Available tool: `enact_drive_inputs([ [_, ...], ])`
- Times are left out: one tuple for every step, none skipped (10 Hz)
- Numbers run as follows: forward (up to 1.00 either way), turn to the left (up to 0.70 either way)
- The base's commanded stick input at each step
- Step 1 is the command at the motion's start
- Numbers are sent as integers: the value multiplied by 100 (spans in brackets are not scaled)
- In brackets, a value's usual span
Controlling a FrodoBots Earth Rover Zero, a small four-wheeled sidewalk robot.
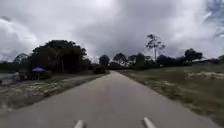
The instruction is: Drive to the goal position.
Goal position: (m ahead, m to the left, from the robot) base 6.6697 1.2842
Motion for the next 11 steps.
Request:
enact_drive_inputs([
  [85, 0],
  [85, 0],
  [85, 0],
  [85, 0],
  [85, 0],
  [85, 0],
  [85, 0],
  [85, 0],
  [85, 0],
  [85, 0],
  [85, 0],
])
